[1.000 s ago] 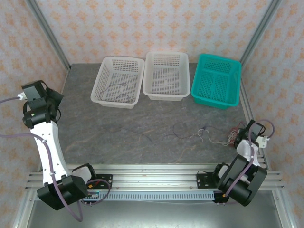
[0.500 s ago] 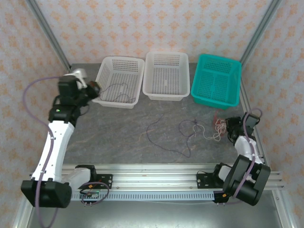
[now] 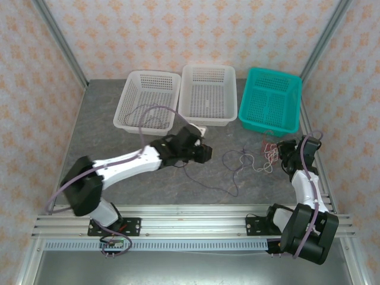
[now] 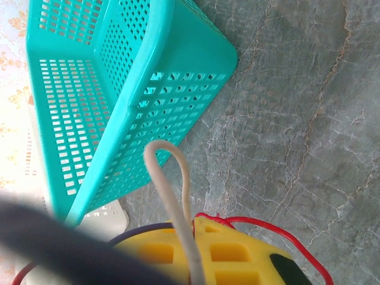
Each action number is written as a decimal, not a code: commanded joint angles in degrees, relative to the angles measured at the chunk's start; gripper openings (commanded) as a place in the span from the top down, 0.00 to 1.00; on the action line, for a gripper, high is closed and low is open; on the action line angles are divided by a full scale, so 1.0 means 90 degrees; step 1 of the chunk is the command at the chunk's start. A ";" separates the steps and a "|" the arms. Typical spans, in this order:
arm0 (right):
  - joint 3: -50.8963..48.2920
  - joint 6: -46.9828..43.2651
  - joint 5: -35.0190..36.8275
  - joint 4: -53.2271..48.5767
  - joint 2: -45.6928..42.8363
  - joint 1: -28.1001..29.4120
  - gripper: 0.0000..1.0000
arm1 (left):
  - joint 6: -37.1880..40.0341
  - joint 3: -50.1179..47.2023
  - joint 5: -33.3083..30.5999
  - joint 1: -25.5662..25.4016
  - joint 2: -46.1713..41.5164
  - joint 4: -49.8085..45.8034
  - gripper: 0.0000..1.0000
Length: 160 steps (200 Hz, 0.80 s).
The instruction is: Untangle the cables
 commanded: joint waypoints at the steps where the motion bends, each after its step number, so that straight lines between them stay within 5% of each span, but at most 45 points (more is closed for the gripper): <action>1: 0.0010 0.0046 -0.0088 -0.0031 -0.0063 0.0030 1.00 | -0.0538 0.0636 -0.0586 -0.0199 0.0570 -0.0128 0.67; 64: -0.0063 0.0117 -0.0020 0.0047 0.0009 0.0039 1.00 | -0.1867 0.1938 -0.0660 -0.0551 0.2276 -0.1461 0.65; 95: -0.0122 0.0170 -0.0055 0.0100 0.0057 0.0039 1.00 | -0.2096 0.2861 -0.0770 -0.0709 0.3025 -0.2180 0.53; 160: -0.0192 0.0155 -0.0054 0.0083 -0.0020 0.0034 1.00 | -0.2433 0.4882 -0.1387 -0.0756 0.4526 -0.4282 0.59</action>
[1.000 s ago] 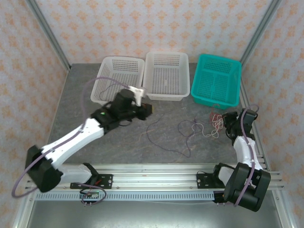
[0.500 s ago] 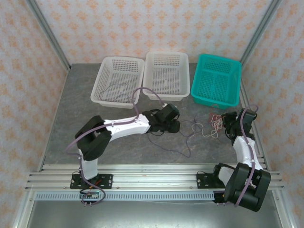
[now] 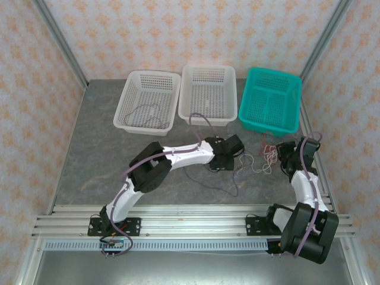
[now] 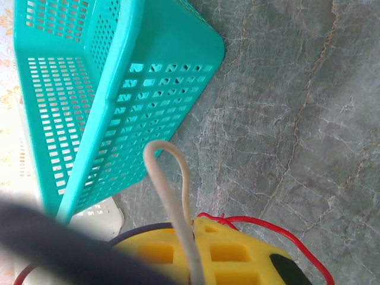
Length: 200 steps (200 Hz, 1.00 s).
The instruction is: Untangle the cables
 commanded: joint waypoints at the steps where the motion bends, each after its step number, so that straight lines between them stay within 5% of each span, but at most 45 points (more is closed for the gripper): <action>1: -0.0084 0.0039 -0.0029 0.0085 -0.0066 0.0042 1.00 | -0.0229 0.0694 -0.0605 -0.0030 0.0444 -0.1304 0.60; 56: -0.0093 -0.0028 0.0005 0.0043 -0.0158 0.0042 1.00 | -0.0366 0.1265 0.0015 -0.0081 0.1275 -0.1429 0.70; 99: -0.0076 -0.0077 0.0054 -0.0011 -0.0193 0.0037 1.00 | -0.0215 0.1316 -0.0027 -0.0073 0.1316 -0.1329 1.00; 117: -0.0077 -0.0076 0.0063 -0.0019 -0.0198 0.0045 1.00 | -0.0012 0.1251 -0.0084 0.0010 0.1141 -0.1253 1.00; 146: -0.0019 -0.0232 0.0225 -0.0273 -0.0197 0.0043 1.00 | 0.0345 0.0555 -0.0335 0.0399 0.0201 -0.0924 1.00; 200: 0.0224 -0.0405 0.1974 -0.1346 -0.0204 0.0035 1.00 | 0.0791 -0.1489 -0.1173 0.1589 -0.2807 -0.0505 1.00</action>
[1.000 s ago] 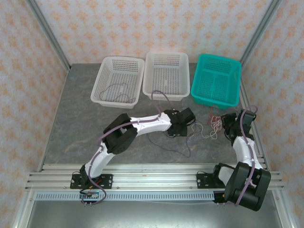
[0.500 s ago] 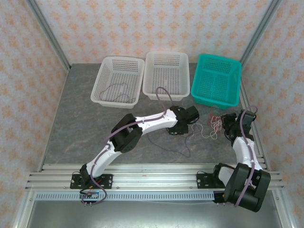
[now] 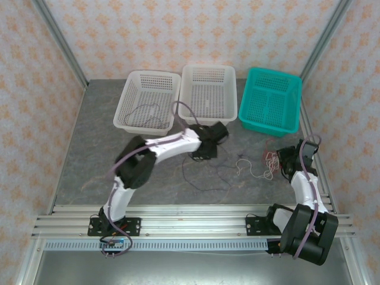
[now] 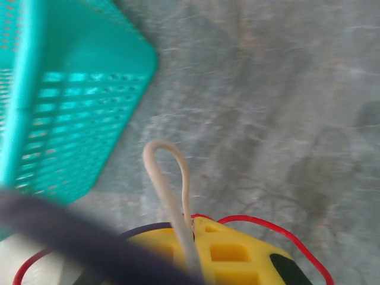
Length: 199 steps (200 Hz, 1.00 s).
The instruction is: Untangle the cables
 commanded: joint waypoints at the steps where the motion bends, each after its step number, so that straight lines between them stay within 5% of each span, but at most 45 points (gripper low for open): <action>1: 0.0241 -0.0114 0.0927 -0.0450 -0.0116 0.0020 1.00 | 0.0304 -0.0551 -0.0702 0.0560 -0.1457 0.0198 1.00; 59: 0.0388 -0.0095 0.1974 -0.0647 0.0278 0.0025 1.00 | 0.0517 -0.1932 -0.1331 0.1573 -0.3445 0.0096 1.00; 86: 0.0291 -0.0847 0.0857 -0.0033 0.0412 0.0242 1.00 | 0.1009 -0.2252 -0.0761 0.1734 -0.3938 0.0572 1.00; 111: 0.0353 -0.1675 0.0146 0.0025 0.0263 0.1075 0.84 | 0.1170 -0.2626 -0.0220 0.1722 -0.4140 0.1225 1.00; 152: 0.0557 -0.1829 0.0523 -0.0575 -0.0740 0.2016 0.42 | 0.1304 -0.2840 -0.0317 0.1727 -0.4549 0.1471 1.00; 199: 0.0891 -0.1834 -0.0058 -0.0252 -0.0854 0.2372 0.43 | 0.1548 -0.2013 -0.0534 0.1732 -0.5087 0.1020 1.00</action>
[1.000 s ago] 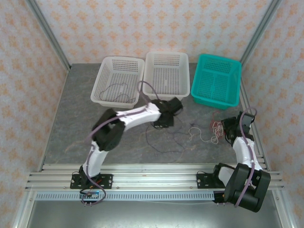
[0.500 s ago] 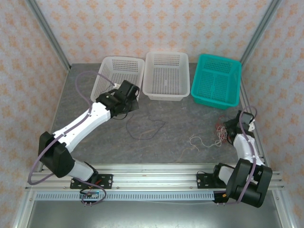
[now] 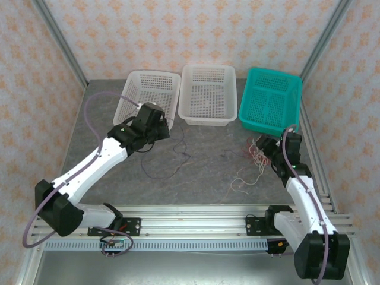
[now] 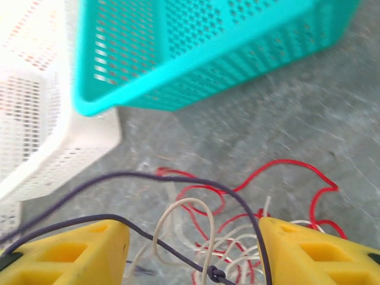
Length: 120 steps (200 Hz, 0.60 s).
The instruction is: Untangle the cables
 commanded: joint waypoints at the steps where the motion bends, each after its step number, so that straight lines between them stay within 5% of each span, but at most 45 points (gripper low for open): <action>1: 0.0259 -0.0110 -0.0313 0.0189 0.0161 0.0169 0.43 | 0.0262 0.0720 -0.0213 0.0008 -0.0336 -0.0095 1.00; 70: 0.0050 0.0348 -0.0574 0.0853 0.0747 0.0246 0.55 | 0.1296 0.4382 -0.1100 0.0294 0.0681 -0.0587 1.00; 120: -0.0160 0.0470 -0.0582 0.0937 0.0639 0.0244 0.56 | 0.1443 0.7433 -0.1236 0.1338 0.2176 -0.0429 1.00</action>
